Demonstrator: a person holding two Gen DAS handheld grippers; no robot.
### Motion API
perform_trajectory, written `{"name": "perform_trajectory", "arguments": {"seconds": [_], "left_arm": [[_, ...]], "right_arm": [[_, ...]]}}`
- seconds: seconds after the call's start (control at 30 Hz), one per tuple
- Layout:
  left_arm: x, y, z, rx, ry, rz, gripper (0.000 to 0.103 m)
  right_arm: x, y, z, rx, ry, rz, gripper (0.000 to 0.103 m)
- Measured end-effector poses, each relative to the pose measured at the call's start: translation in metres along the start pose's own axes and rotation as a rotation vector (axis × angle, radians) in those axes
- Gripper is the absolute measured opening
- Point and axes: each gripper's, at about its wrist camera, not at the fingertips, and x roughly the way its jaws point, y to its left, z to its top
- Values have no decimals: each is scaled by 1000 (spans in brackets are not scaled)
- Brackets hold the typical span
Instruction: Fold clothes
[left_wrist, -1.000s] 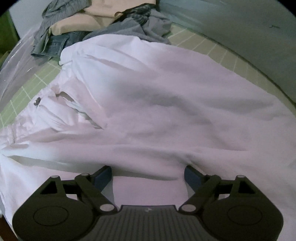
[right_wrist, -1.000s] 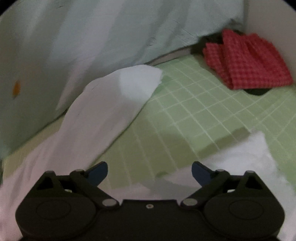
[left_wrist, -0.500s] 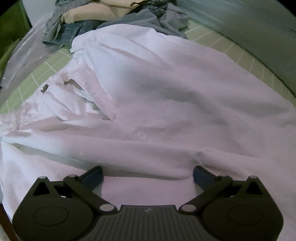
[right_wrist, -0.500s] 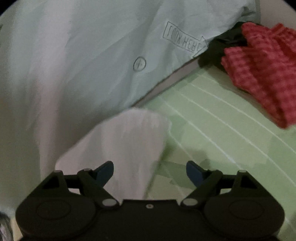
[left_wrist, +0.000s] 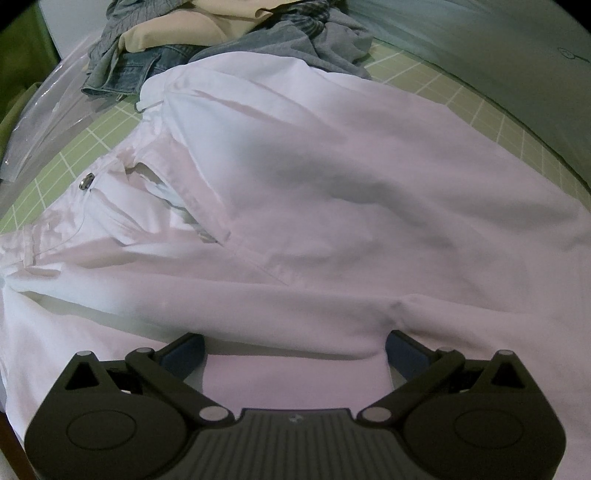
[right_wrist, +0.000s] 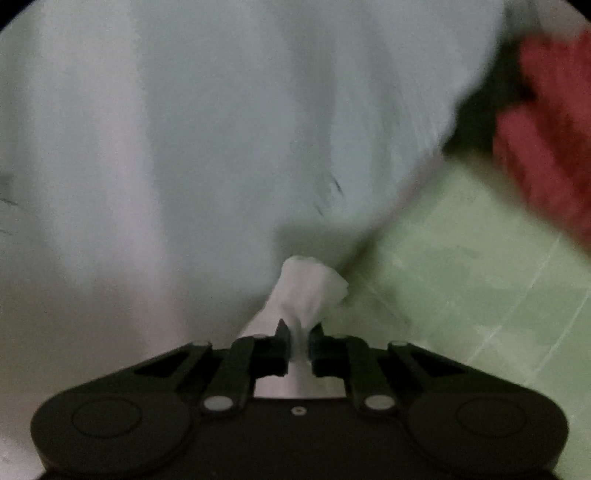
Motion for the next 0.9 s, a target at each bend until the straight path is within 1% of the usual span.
{"name": "perform_trajectory", "arguments": {"seconds": [0.03, 0.17, 0.27, 0.3, 0.33, 0.37, 0.43, 0.47, 0.53, 0.6, 0.67, 0.73, 0.77, 0.8, 0.83, 0.9], "left_arm": [[0, 0, -1, 0, -3, 0, 103], [-1, 2, -2, 1, -14, -2, 103], [-2, 4, -3, 3, -18, -3, 103], [-2, 4, -3, 4, -17, -3, 103], [-2, 5, -2, 5, -14, -4, 103], [-1, 5, -2, 6, -12, -4, 103], [-2, 5, -2, 4, -13, -3, 103], [-2, 5, -2, 3, -14, -2, 103], [-2, 5, -2, 3, -13, -2, 103], [-2, 5, -1, 3, -12, -2, 103], [-2, 5, -1, 4, -11, -3, 103], [-2, 5, -1, 3, -13, -2, 103], [-2, 5, -2, 3, -14, -2, 103], [-2, 5, -2, 3, -15, -2, 103], [-2, 5, -2, 3, -16, -3, 103], [-2, 6, -2, 4, -17, -3, 103]], "right_arm": [[-23, 5, 2, -19, -35, 5, 10], [-96, -9, -18, -61, -69, -159, 10], [-101, -22, -34, -119, -5, -266, 13], [-102, -26, -39, -139, 18, -301, 15], [-102, -30, -45, -159, 42, -336, 23], [-103, -34, -50, -179, 66, -371, 27], [-104, -43, -61, -219, 113, -441, 48], [-105, -47, -66, -239, 137, -476, 51], [-97, -39, -57, -248, 89, -460, 60], [-87, -29, -47, -251, 47, -440, 67], [-69, -18, -37, -306, 21, -453, 69], [-50, -8, -27, -367, -2, -470, 77], [-41, -5, -24, -399, 7, -466, 78], [-32, -2, -22, -432, 21, -458, 83], [-22, 1, -20, -464, 36, -449, 85], [-16, -5, -25, -447, 87, -446, 85]]}}
